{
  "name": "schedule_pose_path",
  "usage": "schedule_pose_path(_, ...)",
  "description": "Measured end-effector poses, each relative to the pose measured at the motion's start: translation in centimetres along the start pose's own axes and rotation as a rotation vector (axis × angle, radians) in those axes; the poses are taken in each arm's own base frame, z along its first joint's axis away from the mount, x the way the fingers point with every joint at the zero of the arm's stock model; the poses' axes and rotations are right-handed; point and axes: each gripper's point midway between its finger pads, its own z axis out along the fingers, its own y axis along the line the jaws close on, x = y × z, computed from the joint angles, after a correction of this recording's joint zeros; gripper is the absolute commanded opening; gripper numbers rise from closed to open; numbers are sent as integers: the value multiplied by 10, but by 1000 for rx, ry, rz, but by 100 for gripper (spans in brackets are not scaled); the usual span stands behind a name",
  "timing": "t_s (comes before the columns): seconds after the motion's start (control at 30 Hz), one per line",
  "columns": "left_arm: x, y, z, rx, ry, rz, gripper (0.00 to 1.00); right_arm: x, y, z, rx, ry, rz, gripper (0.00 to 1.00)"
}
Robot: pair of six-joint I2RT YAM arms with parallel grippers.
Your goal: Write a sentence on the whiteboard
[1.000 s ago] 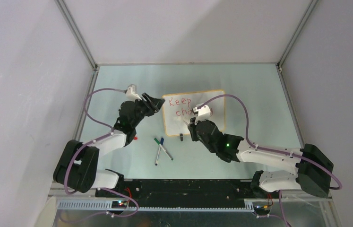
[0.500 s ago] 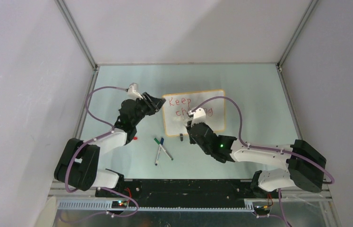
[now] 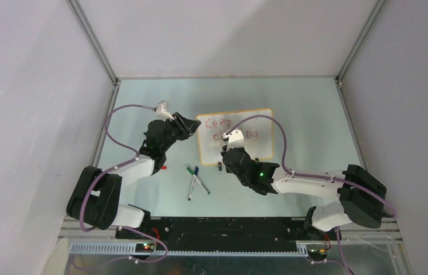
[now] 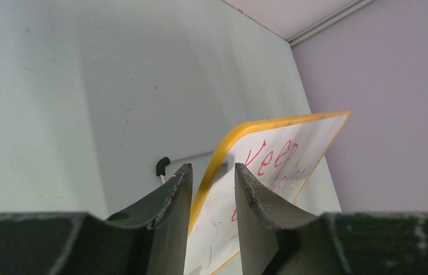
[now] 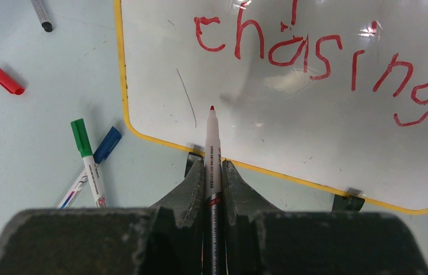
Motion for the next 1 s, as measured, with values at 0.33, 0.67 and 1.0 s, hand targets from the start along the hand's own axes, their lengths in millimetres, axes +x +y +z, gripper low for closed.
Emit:
schedule_pose_path(0.33,0,0,0,-1,1,0,37,-3,1,6,28,-6,-7,0)
schedule_pose_path(0.67,0,0,0,-1,1,0,37,2,-9,5,82,9,-34,0)
schedule_pose_path(1.0,0,0,0,-1,1,0,37,2,-15,5,114,4,-37,0)
